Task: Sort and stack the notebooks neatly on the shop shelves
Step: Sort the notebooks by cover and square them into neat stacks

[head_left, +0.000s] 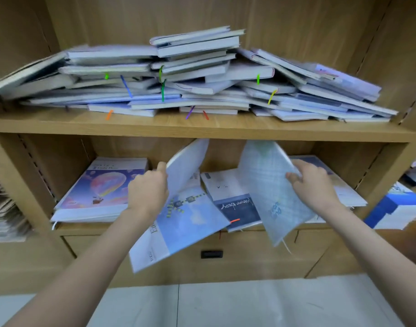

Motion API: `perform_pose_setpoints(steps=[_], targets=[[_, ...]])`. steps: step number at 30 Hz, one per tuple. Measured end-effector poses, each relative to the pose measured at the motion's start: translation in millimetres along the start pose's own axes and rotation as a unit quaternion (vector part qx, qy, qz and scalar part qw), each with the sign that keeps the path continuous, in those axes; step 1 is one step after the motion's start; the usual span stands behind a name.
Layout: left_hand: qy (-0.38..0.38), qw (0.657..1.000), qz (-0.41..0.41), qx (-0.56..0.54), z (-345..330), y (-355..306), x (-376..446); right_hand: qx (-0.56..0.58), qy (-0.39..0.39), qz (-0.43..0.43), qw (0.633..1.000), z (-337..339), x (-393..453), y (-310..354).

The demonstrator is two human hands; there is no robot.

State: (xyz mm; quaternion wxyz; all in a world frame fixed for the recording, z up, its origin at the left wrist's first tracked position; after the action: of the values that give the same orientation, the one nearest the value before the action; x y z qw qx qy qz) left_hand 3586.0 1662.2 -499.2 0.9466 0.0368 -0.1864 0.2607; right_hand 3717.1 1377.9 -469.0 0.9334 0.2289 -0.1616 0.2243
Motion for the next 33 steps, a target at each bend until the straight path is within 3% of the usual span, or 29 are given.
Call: perform_pose_setpoints(steps=[3, 5, 9, 11, 14, 17, 19, 22, 24, 25, 28, 31, 33], targets=[[-0.013, 0.997, 0.046, -0.062, 0, 4, -4, -0.200, -0.005, 0.077, 0.977, -19, -5, 35], [-0.029, 0.994, 0.066, -0.085, -4, 14, -4, -0.255, -0.018, 0.192, 0.948, -40, -16, 43], [-0.075, 0.989, 0.085, -0.096, -5, 35, 1, -0.143, -0.094, 0.372, 0.912, -69, -27, 20], [-0.093, 0.989, 0.078, -0.082, -6, 41, 2, -0.116, -0.094, 0.389, 0.909, -86, -22, 7], [-0.069, 0.995, 0.031, -0.059, -11, 30, -7, -0.163, -0.034, 0.258, 0.952, -121, -9, -28], [-0.009, 0.999, -0.039, -0.008, -22, 4, -13, -0.034, 0.121, 0.027, 0.992, -143, -18, -57], [-0.001, 0.996, -0.089, 0.029, -31, -18, -19, 0.099, 0.195, -0.143, 0.965, -156, -33, -71], [-0.008, 0.991, -0.130, 0.023, -40, -52, -31, 0.343, 0.137, -0.303, 0.879, -164, -59, -67], [0.000, 0.987, -0.159, -0.022, -59, -73, -40, 0.503, 0.157, -0.349, 0.775, -164, -71, -49], [0.014, 0.985, -0.174, -0.017, -59, -86, -48, 0.536, 0.176, -0.352, 0.747, -162, -74, -43], [0.066, 0.977, -0.180, -0.092, -66, -109, -62, 0.565, 0.185, -0.351, 0.724, -160, -71, -36], [0.220, 0.916, -0.094, -0.321, -90, -99, -49, 0.582, 0.200, -0.353, 0.705, -158, -72, -37], [0.239, 0.912, -0.017, -0.332, -95, -68, -34, 0.574, 0.233, -0.317, 0.718, -158, -74, -33]])
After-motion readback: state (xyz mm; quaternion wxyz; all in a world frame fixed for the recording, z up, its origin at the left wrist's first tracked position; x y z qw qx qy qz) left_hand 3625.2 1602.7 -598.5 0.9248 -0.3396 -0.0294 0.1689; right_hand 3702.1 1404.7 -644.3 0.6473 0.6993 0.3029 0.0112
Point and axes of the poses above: each hand's wrist, its own x-axis towards the middle knuckle, its own z-axis out of the back of the hand, y = z × x, the point moved 3 cm from there along x, towards the middle knuckle, and after that the axes turned 1 degree about z, right-handed, at the moved point
